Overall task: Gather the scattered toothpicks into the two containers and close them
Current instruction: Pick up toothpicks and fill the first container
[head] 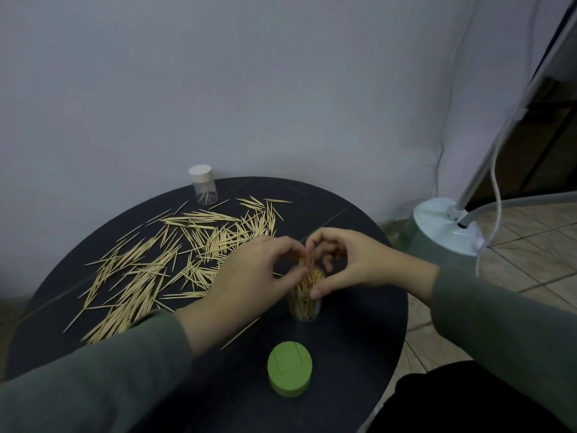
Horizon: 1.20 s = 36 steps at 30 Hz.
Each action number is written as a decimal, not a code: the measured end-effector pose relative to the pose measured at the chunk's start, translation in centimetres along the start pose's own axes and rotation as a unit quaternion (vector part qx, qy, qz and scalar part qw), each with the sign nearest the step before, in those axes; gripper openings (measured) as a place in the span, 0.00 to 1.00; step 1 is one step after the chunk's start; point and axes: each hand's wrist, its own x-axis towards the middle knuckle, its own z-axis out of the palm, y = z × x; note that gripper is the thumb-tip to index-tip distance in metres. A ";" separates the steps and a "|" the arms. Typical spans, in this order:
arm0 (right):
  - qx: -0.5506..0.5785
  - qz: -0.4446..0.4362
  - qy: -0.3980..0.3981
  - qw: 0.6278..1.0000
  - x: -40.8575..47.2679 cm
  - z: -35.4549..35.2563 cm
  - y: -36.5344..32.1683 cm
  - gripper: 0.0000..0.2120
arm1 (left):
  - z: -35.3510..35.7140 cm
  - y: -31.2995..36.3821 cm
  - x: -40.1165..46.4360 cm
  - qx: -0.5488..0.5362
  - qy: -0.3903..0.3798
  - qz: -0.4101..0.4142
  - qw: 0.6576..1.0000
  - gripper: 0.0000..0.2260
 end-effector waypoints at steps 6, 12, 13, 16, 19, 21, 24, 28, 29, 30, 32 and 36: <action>-0.003 0.002 0.005 1.000 0.2 0.0 -0.2 0.27 | -0.7 -0.8 0.0 0.105 -0.033 0.136 0.985 0.15; 0.001 0.003 0.009 1.000 0.2 -0.2 0.0 0.26 | -1.0 -1.8 -0.1 0.112 -0.021 0.146 0.983 0.15; -0.001 0.004 0.010 1.000 0.2 -0.3 0.1 0.26 | -1.1 -1.8 -0.2 0.112 -0.017 0.131 0.985 0.16; -0.006 0.002 0.011 1.000 0.3 -0.3 0.2 0.26 | -1.3 -1.8 -0.1 0.124 -0.041 0.124 0.984 0.17; -0.017 -0.005 0.016 1.000 0.3 -0.3 0.3 0.24 | -1.0 -1.7 -0.3 0.151 -0.071 0.160 0.973 0.20; -0.023 -0.007 0.019 1.000 0.3 -0.3 0.3 0.24 | -0.8 -1.7 -0.3 0.161 -0.061 0.153 0.973 0.21; -0.034 -0.013 0.017 0.999 0.3 -0.2 0.1 0.23 | -0.8 -1.7 -0.2 0.155 -0.048 0.146 0.976 0.21; -0.060 -0.017 0.014 0.998 0.3 -0.1 -0.2 0.21 | -0.9 -1.8 -0.3 0.203 -0.072 0.183 0.959 0.20; -0.069 -0.017 0.014 0.997 0.3 0.0 -0.2 0.20 | -0.9 -1.7 -0.3 0.207 -0.076 0.180 0.959 0.21; -0.079 -0.017 0.013 0.997 0.4 0.0 -0.2 0.21 | -0.9 -1.6 -0.3 0.207 -0.078 0.172 0.960 0.22; -0.100 -0.016 0.015 0.995 0.5 0.1 -0.2 0.24 | -0.9 -1.5 -0.4 0.204 -0.086 0.152 0.963 0.23; -0.108 -0.009 0.049 0.993 0.9 0.2 0.1 0.27 | -0.5 -1.5 -0.4 0.207 -0.125 0.092 0.966 0.27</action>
